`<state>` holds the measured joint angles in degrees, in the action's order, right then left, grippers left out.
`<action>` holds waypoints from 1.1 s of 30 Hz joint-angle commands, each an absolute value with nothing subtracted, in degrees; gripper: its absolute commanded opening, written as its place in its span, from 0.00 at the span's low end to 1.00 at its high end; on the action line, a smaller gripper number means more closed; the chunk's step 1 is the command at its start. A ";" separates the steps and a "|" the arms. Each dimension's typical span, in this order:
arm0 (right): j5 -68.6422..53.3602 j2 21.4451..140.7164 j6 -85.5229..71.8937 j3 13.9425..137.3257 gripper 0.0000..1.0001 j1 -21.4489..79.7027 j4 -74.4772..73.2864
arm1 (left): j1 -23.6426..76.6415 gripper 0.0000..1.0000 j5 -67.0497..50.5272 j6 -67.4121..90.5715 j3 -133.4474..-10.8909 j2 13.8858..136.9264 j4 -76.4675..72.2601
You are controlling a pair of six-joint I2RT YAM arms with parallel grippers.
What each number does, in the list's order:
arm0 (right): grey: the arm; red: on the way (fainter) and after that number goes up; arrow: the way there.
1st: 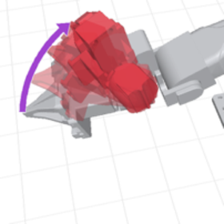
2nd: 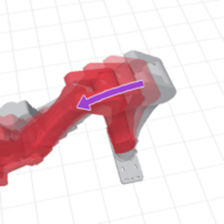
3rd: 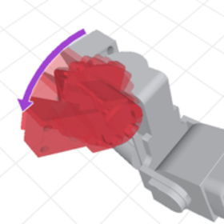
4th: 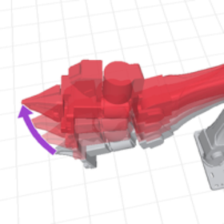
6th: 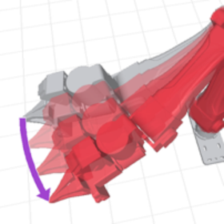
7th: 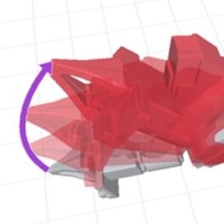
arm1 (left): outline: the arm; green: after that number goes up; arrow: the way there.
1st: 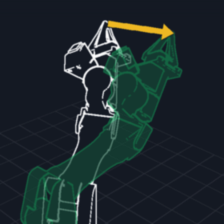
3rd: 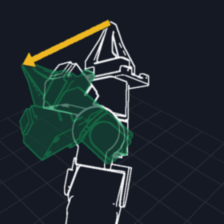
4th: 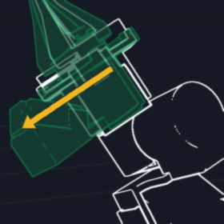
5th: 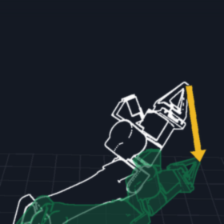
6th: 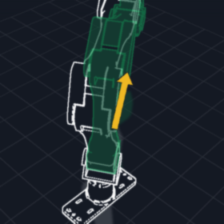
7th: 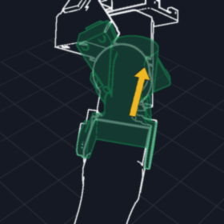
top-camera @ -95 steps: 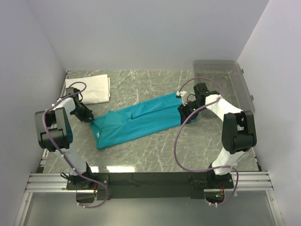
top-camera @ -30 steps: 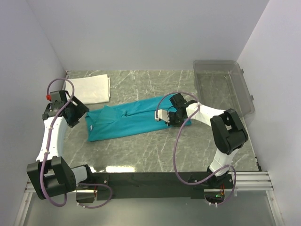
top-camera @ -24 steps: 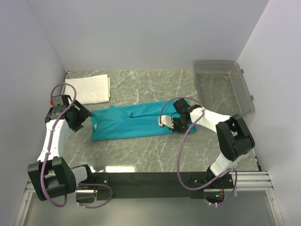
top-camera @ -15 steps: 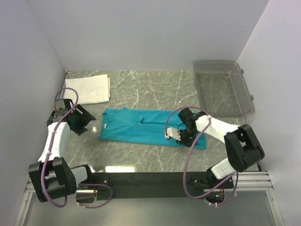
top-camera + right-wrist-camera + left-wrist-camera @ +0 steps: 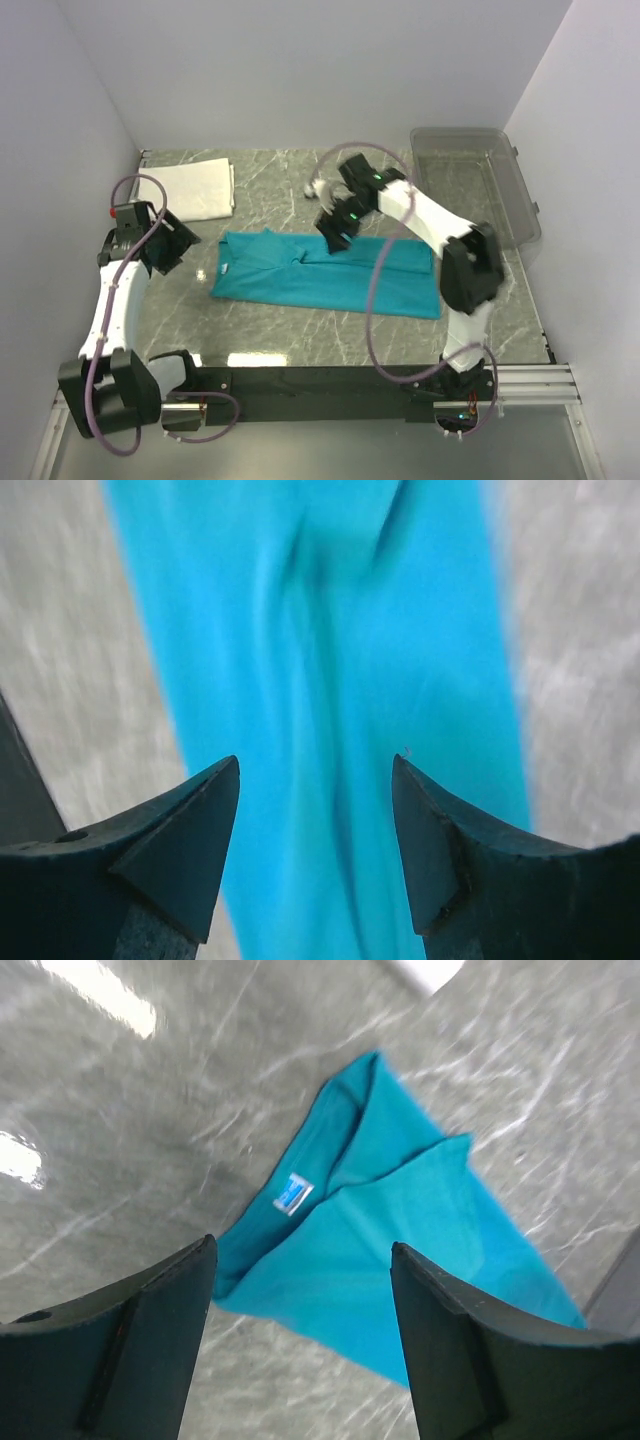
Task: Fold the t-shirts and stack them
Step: Fold the tshirt
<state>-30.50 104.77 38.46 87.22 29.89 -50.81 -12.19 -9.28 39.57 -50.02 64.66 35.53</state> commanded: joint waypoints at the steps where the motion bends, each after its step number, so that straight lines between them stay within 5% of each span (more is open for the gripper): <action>1: -36.21 117.13 15.28 102.53 0.70 32.52 -47.30 | -12.04 0.76 -5.45 41.48 -51.77 57.50 31.82; 6: -31.04 132.17 1.60 120.66 0.74 35.24 -47.21 | -11.95 0.76 -6.07 43.33 -49.57 53.62 31.81; 22: -17.49 142.38 2.28 126.38 0.70 38.49 -43.15 | -11.95 0.75 -7.38 43.51 -48.08 53.00 32.61; 25: -16.96 143.09 3.34 125.43 0.61 39.29 -43.86 | -11.95 0.75 -7.56 43.33 -48.08 53.61 32.61; 33: -20.56 142.56 4.75 124.63 0.16 39.55 -44.91 | -11.95 0.75 -8.09 43.07 -47.90 54.14 32.17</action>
<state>-18.96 141.88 4.10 124.16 39.29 -44.29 -12.16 -7.11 43.18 -47.79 54.00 33.67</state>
